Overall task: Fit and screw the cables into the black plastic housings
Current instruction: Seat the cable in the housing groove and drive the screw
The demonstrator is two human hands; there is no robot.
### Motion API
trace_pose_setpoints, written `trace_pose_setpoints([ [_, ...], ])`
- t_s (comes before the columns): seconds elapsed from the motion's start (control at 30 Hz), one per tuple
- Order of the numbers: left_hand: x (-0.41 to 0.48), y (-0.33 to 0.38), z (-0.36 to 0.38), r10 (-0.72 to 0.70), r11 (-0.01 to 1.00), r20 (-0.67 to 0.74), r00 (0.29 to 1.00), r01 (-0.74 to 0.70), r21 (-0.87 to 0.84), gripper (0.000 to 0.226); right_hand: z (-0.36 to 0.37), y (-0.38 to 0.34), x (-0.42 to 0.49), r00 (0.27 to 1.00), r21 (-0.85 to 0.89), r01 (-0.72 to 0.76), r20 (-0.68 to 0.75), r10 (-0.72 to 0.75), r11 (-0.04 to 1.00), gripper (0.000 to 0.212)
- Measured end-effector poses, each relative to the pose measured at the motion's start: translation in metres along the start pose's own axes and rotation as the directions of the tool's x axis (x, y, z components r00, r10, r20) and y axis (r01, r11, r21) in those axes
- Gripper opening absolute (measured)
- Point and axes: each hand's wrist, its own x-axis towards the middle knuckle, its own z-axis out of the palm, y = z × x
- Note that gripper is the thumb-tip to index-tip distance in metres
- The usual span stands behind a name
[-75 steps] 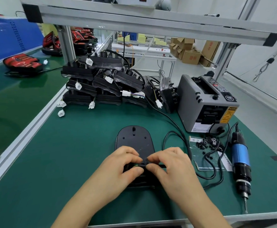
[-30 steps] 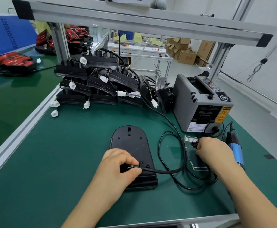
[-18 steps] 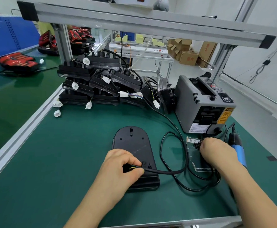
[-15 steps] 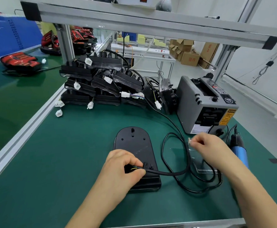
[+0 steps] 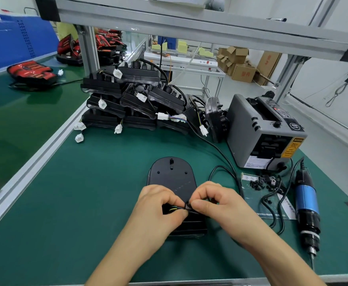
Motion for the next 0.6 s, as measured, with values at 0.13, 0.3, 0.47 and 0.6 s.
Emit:
trace_pose_setpoints([
  [0.13, 0.000, 0.001, 0.001, 0.002, 1.000, 0.005, 1.000, -0.002, 0.005, 0.018, 0.001, 0.000, 0.000, 0.999, 0.057, -0.052, -0.009, 0.052, 0.997, 0.008],
  [0.3, -0.001, 0.000, 0.001, 0.003, 1.000, -0.001, 1.000, -0.003, 0.002, 0.015, 0.002, 0.000, 0.001, 0.996, 0.029, -0.086, -0.008, 0.087, 0.996, 0.023],
  [0.47, -0.001, -0.001, 0.002, 0.015, 1.000, -0.013, 1.000, -0.015, 0.000, 0.017, 0.002, -0.006, 0.003, 0.991, -0.090, -0.133, -0.010, 0.133, 0.987, 0.012],
  [0.6, -0.003, -0.001, 0.002, 0.029, 1.000, -0.010, 1.000, -0.029, 0.004, 0.018, 0.003, -0.009, 0.005, 0.992, -0.215, -0.121, -0.003, 0.123, 0.969, 0.009],
])
